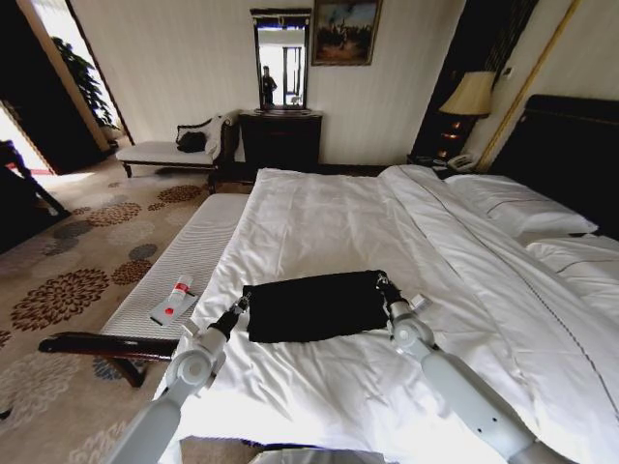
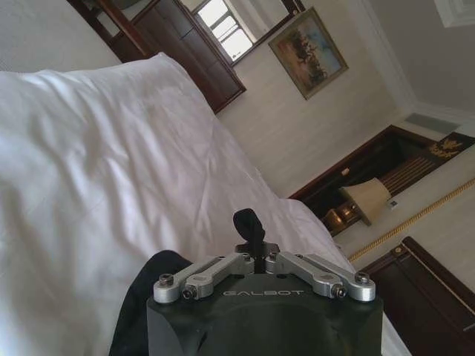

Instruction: Fold the clothes on the bed.

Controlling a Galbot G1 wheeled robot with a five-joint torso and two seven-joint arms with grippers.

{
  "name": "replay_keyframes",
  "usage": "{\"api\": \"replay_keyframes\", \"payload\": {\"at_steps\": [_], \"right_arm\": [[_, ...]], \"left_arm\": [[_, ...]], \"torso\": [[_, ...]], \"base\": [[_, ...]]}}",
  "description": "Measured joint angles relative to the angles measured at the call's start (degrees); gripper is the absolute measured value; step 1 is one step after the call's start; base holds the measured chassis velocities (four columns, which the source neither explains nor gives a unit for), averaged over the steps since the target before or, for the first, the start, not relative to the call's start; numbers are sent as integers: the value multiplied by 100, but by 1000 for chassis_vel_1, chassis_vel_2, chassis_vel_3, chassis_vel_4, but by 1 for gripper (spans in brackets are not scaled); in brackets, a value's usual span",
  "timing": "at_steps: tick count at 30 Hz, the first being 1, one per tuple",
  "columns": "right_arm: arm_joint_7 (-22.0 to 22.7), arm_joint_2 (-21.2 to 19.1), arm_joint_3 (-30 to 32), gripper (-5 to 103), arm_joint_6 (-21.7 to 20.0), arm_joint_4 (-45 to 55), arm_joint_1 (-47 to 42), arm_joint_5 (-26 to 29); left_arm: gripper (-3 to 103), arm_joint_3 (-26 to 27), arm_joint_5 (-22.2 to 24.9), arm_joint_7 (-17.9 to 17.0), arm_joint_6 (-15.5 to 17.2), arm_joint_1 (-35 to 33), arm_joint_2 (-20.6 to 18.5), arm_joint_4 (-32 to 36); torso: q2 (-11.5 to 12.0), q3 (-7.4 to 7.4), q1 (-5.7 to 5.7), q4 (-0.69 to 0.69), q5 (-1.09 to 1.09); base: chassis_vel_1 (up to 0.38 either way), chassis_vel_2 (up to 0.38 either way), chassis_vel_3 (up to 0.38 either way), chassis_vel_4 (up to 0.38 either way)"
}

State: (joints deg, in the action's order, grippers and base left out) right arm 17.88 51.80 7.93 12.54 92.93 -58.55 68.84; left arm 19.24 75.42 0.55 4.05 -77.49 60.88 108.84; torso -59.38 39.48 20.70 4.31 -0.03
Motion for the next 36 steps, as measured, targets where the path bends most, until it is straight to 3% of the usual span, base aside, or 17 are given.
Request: {"api": "replay_keyframes", "payload": {"at_steps": [10,21,33,36], "right_arm": [[71,-12,123,0,33,-12,-531,-487],[153,-7,452,0,228,604,-1217,-632],[156,186,494,-3,295,458,-1468,-1007],[140,234,583,12,300,581,-1506,-1075]], "left_arm": [[2,-93,-752,-14,77,-326,88,-281],[2,227,-442,44,-7,-526,148,-57],[2,100,-713,68,-52,-626,230,45],[2,116,-984,206,-163,-733,259,140]], "torso": [[1,1,3,1,0],[1,1,2,1,-1],[2,1,2,2,0],[1,1,2,2,0]], "base": [[0,0,0,0],[0,0,0,0],[0,0,0,0],[0,0,0,0]]}}
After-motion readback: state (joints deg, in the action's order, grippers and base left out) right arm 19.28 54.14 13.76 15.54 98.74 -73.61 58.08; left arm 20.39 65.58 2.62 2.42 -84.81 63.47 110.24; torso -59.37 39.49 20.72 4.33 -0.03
